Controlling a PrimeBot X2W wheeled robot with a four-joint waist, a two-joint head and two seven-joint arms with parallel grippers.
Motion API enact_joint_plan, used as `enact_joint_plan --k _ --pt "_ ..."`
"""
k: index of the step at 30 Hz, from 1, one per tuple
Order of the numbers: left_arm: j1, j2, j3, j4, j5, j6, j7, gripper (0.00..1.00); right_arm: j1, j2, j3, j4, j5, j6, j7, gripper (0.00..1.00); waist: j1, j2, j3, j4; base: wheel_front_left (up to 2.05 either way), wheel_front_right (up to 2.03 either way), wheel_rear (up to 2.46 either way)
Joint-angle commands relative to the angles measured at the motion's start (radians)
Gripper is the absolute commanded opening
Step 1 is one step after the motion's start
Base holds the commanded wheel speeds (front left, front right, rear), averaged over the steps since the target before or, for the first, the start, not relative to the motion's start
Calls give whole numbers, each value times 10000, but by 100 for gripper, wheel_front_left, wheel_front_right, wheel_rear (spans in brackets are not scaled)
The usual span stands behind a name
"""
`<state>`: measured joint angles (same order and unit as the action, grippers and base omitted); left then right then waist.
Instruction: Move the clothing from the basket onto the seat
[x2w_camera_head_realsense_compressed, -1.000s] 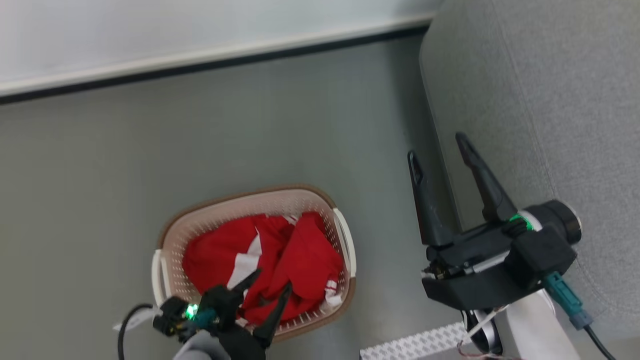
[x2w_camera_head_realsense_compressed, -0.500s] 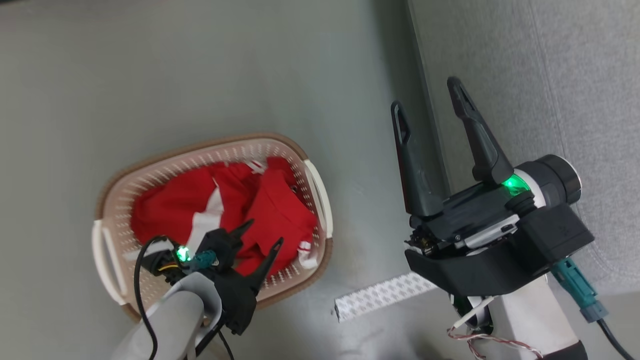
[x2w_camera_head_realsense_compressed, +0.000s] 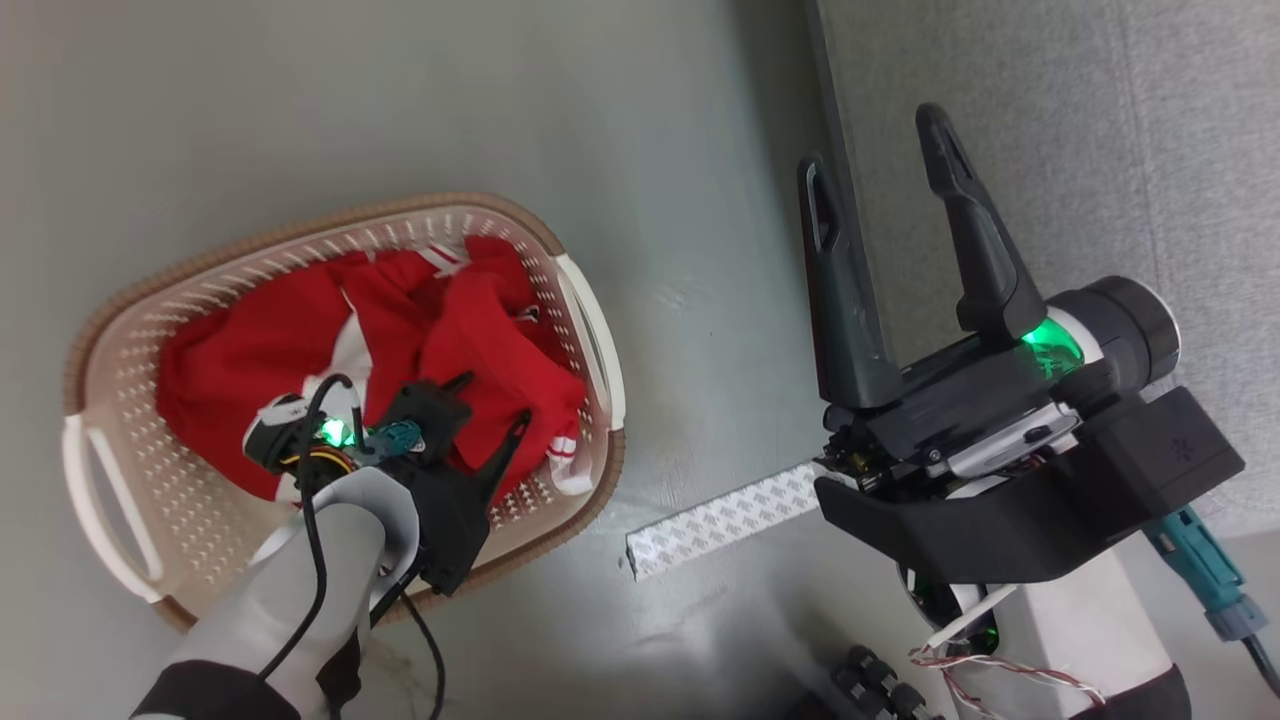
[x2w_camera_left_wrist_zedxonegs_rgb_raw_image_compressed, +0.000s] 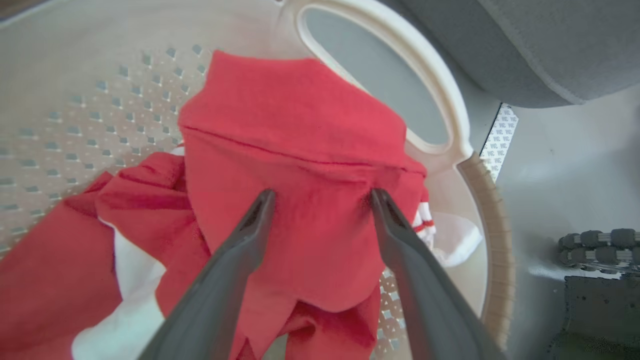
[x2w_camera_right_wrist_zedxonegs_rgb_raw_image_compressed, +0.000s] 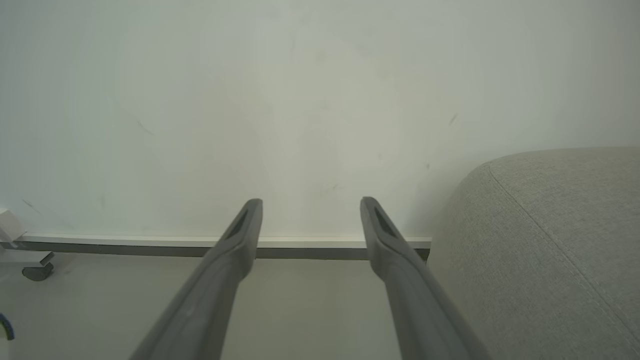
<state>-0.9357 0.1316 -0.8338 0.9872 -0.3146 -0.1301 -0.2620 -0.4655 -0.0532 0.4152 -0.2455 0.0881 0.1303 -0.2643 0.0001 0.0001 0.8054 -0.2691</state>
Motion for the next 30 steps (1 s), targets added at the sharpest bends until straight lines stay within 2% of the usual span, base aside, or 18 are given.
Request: enact_joint_plan --k 1,6,13,20,21,22,23,30 --pt "-64 32 3 148 103 26 -30 100 -205 42 5 -59 49 8 -17 100 -1 -1 370 -178 0 0 0" --pt "-464 -64 -24 642 272 51 -30 100 -252 39 -26 -113 171 8 -17 100 -1 -1 674 -234 0 0 0" --pt "-824 -108 67 1199 440 631 -30 100 -285 38 18 -137 303 8 -17 100 -1 -1 940 -319 0 0 0" --pt "-1138 -272 -82 2075 564 754 -30 100 -351 37 -14 -151 490 8 -17 100 -1 -1 1154 -414 0 0 0" --pt "-1151 -364 -172 2341 541 623 96 75 -348 39 -26 -132 537 8 -17 100 -1 -1 1148 -421 0 0 0" --pt "-1135 -405 -241 2452 533 540 218 31 -344 37 -27 -125 584 8 -17 100 -1 -1 1136 -425 0 0 0" --pt "-1161 -432 -334 2512 590 464 238 1 -341 37 -22 -117 582 8 -17 100 -1 -1 1123 -429 0 0 0" --pt "-1261 -464 -391 2636 486 393 87 0 -335 38 -27 -70 643 8 -16 100 -1 -1 881 -386 0 0 0"
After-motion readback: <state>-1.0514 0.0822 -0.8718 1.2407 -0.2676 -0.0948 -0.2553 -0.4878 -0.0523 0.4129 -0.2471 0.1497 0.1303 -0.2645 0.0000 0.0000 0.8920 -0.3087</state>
